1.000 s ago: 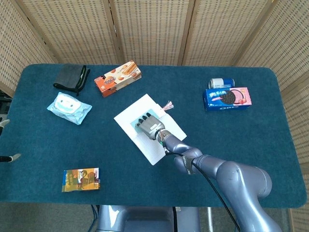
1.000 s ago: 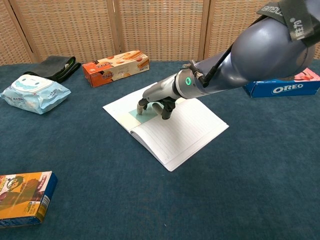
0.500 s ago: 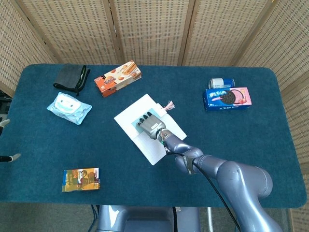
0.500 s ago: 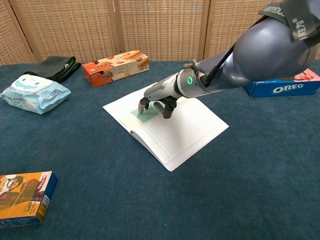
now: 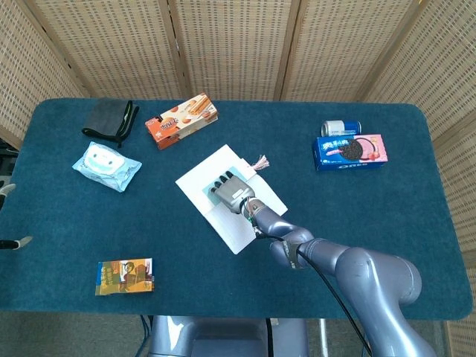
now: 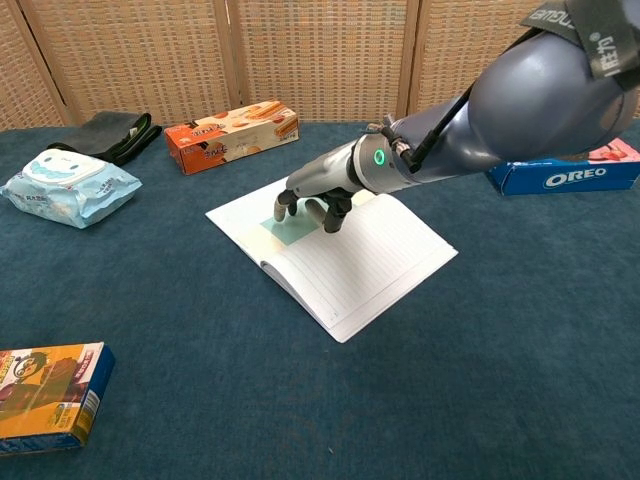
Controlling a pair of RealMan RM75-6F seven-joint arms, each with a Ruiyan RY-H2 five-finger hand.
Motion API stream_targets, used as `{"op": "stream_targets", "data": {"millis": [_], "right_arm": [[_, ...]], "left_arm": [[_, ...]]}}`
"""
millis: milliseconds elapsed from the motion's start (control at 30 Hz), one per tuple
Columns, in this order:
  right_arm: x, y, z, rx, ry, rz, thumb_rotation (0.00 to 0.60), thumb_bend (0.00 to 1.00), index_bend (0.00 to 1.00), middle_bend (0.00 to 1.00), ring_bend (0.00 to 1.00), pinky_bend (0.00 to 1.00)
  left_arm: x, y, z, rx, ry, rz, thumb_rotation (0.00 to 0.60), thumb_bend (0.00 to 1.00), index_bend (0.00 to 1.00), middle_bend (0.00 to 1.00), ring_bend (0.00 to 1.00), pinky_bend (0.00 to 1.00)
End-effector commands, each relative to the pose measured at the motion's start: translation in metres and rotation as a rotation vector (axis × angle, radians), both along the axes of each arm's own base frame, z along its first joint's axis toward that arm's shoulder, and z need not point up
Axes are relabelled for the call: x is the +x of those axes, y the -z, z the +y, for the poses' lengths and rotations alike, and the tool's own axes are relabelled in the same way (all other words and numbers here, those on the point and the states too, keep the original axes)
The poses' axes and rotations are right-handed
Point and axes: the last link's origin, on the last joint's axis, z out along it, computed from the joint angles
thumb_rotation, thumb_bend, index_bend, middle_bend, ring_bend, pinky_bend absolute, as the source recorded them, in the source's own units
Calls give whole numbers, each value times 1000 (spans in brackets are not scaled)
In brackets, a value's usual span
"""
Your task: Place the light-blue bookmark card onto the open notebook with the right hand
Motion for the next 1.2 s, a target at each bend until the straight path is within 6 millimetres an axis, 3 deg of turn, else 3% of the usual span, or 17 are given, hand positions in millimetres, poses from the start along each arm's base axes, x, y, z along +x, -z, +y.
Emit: {"op": "stream_targets", "data": {"millis": [33,333,433,533,600,667,767,833,867,933,1100,1200], "right_arm": [[2,-1,0,2,6,-13,600,1000,121,131,0,23],[19,-19,5,-4,4,-118,600,1000,121,131,0,23],[28,-40,9,-20,10,-219,600,1000,121,132,0,23],[27,-73,15,-87,-40,-341,600,998,81,115,0,24],[17,-95,19,-158,-93,-404,600,866,42,76,0,24],[5,-115,23,-226,-138,-445,600,497,24,28,0,23],[-34,-154,35,-372,-190,-504,600,164,19,1,0,24],[-74,-179,47,-473,-161,-536,600,80,19,0,0,24],[-104,-195,60,-532,-122,-557,600,53,19,0,0,24],[-137,-208,75,-589,-76,-571,600,23,19,0,0,24],[-215,-232,123,-735,77,-599,600,0,19,0,0,17],[-247,-238,149,-806,137,-624,600,0,19,0,0,6]], "left_arm": [[0,0,0,1,1,1,600,0,0,0,0,0],[1,0,-1,-1,3,2,600,0,0,0,0,0],[1,1,-1,-3,6,1,600,0,0,0,0,0],[2,1,-2,-7,12,-4,600,0,0,0,0,0],[2,0,-3,-7,18,-8,600,0,0,0,0,0],[3,0,-4,-7,25,-11,600,0,0,0,0,0],[4,-2,-8,-5,41,-14,600,0,0,0,0,0],[6,-3,-11,-5,58,-17,600,0,0,0,0,0],[7,-4,-13,-4,70,-20,600,0,0,0,0,0],[7,-5,-17,0,84,-23,600,0,0,0,0,0],[9,-7,-26,6,123,-28,600,0,0,0,0,0],[12,-6,-31,7,147,-25,600,0,0,0,0,0]]}}
